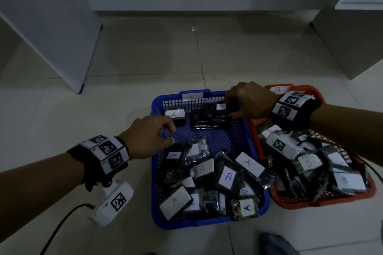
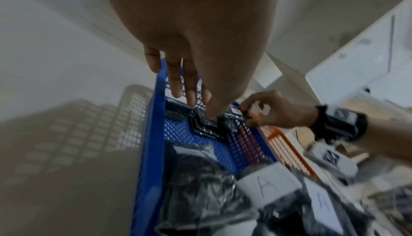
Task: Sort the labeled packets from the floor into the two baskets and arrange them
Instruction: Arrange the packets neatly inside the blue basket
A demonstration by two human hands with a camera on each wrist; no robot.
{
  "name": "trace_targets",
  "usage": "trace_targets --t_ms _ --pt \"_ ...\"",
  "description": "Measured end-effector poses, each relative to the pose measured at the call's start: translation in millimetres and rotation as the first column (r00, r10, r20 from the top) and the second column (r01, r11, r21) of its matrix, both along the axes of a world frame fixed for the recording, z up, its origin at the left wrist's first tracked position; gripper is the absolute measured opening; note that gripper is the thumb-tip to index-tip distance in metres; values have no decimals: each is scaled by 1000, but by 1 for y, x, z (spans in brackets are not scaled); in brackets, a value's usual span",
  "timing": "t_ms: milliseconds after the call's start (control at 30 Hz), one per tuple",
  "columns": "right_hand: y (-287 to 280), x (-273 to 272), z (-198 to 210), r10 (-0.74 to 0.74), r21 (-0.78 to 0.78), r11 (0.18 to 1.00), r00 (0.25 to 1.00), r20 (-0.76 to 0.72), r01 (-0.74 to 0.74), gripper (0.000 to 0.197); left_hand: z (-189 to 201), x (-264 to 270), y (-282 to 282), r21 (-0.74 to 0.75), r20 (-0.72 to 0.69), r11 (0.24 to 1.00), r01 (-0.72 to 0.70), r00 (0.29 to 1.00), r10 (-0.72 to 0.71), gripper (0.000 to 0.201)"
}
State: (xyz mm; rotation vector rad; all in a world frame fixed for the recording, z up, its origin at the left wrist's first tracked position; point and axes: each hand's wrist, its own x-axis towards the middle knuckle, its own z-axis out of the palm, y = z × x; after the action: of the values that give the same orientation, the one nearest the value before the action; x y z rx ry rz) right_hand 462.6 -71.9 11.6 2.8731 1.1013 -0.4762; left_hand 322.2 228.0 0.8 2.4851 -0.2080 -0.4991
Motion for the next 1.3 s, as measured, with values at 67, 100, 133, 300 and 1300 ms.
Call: trace_targets --t_ms 67,100,133,300,1300 --pt "3 -2 -5 5 8 1000 1000 13 -5 42 -1 -1 -6 88 -22 991 99 995 -97 23" --pt "4 -1 -6 6 21 1000 1000 18 -6 42 -2 -1 -8 129 -54 981 145 989 -140 26" --pt "6 -1 -6 1 30 1000 1000 19 -2 42 -4 -1 -10 157 -82 971 183 982 -172 30" --pt "14 0 3 -33 67 997 999 -29 35 41 -6 -1 -10 165 -115 961 222 972 -205 46" --pt "-35 -31 23 -205 231 943 966 -158 238 32 5 -4 -59 -197 -266 957 213 928 -261 22"
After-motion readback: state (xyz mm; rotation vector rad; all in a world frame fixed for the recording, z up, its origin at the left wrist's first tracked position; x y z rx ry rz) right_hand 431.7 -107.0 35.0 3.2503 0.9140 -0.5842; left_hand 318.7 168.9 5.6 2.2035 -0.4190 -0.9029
